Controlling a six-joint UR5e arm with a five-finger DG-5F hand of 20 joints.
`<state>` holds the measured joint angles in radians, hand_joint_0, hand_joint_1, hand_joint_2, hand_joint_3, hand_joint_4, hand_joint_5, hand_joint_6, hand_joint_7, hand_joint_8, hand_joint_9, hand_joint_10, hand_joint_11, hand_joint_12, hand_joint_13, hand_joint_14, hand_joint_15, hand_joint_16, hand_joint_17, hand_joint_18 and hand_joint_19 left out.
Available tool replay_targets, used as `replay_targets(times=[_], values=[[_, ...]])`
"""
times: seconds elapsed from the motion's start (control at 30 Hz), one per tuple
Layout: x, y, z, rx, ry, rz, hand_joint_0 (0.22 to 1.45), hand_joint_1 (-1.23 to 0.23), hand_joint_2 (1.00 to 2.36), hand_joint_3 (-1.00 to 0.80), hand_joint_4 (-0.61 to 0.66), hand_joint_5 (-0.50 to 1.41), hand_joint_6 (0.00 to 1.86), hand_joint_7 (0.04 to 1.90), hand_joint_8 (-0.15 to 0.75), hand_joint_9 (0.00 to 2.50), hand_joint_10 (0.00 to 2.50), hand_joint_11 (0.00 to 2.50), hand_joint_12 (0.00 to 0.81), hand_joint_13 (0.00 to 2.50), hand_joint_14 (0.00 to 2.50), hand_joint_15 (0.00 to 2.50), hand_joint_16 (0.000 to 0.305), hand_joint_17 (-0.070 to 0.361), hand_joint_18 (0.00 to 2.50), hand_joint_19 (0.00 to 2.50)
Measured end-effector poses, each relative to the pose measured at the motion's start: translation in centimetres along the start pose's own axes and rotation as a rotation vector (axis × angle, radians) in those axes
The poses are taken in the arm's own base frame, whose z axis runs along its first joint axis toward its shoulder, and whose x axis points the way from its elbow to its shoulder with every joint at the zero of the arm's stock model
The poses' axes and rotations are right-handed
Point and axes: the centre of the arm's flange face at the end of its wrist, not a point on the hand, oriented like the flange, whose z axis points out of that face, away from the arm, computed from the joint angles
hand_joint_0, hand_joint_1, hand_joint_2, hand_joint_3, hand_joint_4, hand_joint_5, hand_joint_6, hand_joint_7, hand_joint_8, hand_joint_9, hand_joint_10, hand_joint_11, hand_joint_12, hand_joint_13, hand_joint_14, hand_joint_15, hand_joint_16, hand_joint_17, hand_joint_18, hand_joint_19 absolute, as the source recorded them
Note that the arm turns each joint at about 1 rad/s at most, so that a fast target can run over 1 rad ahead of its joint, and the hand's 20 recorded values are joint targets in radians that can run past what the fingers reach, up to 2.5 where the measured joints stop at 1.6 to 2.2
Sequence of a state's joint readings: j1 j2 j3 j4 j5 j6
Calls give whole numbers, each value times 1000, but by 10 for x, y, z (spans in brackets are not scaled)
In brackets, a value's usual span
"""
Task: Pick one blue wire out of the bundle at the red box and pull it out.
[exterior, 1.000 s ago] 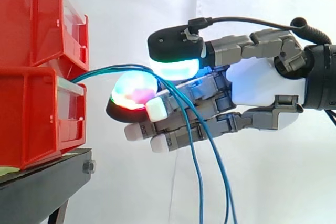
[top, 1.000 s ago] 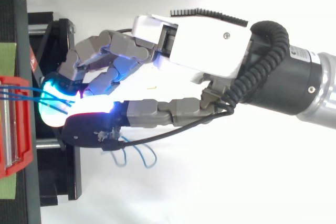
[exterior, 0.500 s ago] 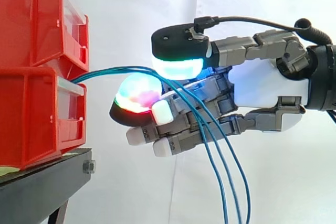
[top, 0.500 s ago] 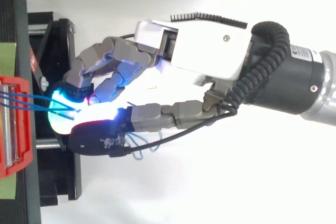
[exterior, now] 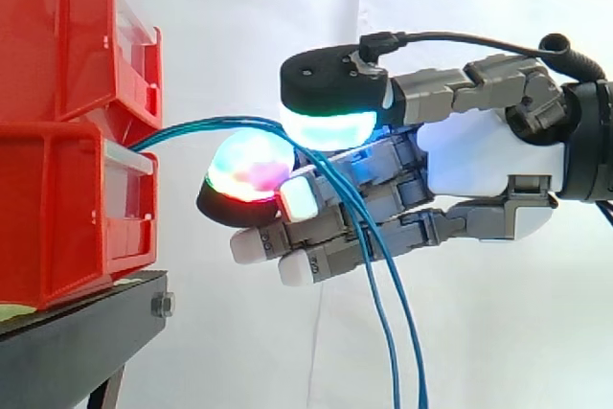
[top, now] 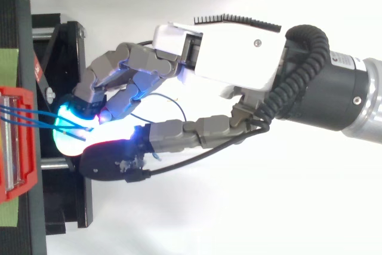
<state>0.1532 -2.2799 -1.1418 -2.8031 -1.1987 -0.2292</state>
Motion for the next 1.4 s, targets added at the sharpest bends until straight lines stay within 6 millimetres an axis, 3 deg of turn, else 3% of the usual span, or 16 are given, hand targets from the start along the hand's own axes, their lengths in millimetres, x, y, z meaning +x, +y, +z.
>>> replay_targets(times=[0.33, 0.6, 1.03, 1.4], values=[[0, 0, 0, -1, 13, 9, 611, -862, 1016, -245, 223, -175, 935, 615, 279, 869, 25, 669, 357, 485, 13, 299, 56, 125, 342, 471], [0, 0, 0, 0, 13, 9, 587, -749, 1015, -283, 209, -146, 905, 702, 275, 939, 25, 616, 353, 501, 13, 302, 55, 124, 349, 501], [-1, -1, 0, 0, 12, 9, 591, -785, 1021, -136, 88, -122, 901, 779, 272, 1054, 23, 626, 346, 565, 13, 305, 53, 119, 412, 518], [-1, 0, 0, 0, 12, 10, 581, -757, 1008, -96, 113, -107, 883, 817, 316, 1065, 19, 515, 401, 618, 12, 292, 66, 148, 514, 505]])
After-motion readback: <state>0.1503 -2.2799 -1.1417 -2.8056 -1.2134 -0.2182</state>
